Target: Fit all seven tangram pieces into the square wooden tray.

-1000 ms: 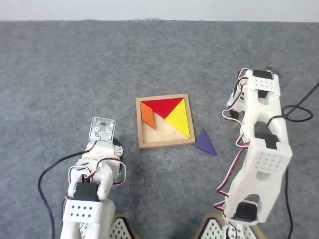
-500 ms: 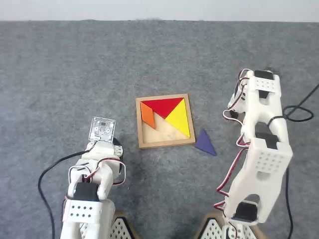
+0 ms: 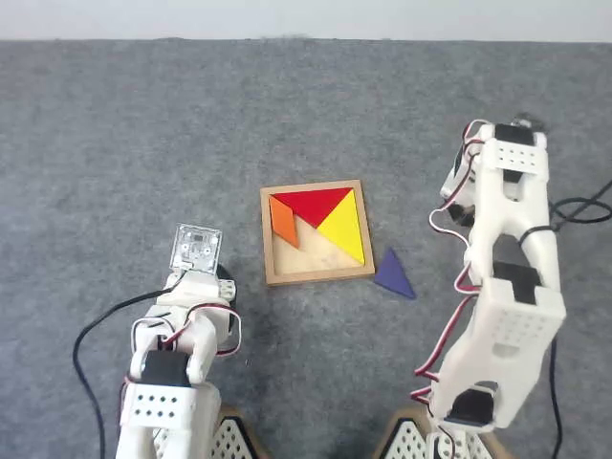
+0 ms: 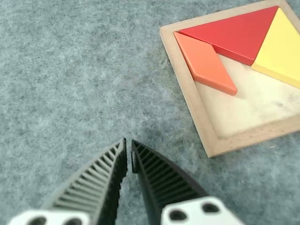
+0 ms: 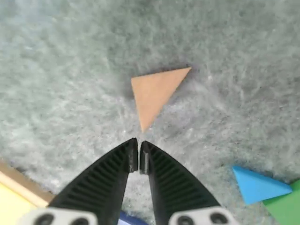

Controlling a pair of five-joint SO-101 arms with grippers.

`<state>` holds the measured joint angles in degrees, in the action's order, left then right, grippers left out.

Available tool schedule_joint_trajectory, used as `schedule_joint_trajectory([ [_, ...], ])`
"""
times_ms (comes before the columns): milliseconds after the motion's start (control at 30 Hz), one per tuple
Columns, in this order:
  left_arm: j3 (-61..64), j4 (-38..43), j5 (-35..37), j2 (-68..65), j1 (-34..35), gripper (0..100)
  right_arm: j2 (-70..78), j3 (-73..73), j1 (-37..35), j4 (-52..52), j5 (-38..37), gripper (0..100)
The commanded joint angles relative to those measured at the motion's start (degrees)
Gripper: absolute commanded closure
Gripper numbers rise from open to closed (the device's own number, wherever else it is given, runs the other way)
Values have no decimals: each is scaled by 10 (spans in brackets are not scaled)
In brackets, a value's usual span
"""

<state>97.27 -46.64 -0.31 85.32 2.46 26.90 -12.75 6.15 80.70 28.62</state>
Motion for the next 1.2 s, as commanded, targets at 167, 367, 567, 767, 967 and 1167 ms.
schedule_joint_trajectory([
  [167, -5, -1, 4, 7, 3, 985, -40, -2, 0, -32, -7, 842],
  [367, -5, -1, 4, 7, 2, 985, -2, -3, 0, -92, 33, 805],
  [567, -5, -1, 4, 7, 2, 985, 34, -4, 1, -122, 33, 805],
  [767, -5, -1, 4, 7, 3, 985, 78, -32, 32, -126, 37, 805],
  [967, -5, -1, 4, 7, 3, 985, 127, -65, 44, -126, 79, 805],
  [1167, -5, -1, 4, 7, 3, 985, 138, -66, 40, -126, 103, 805],
])
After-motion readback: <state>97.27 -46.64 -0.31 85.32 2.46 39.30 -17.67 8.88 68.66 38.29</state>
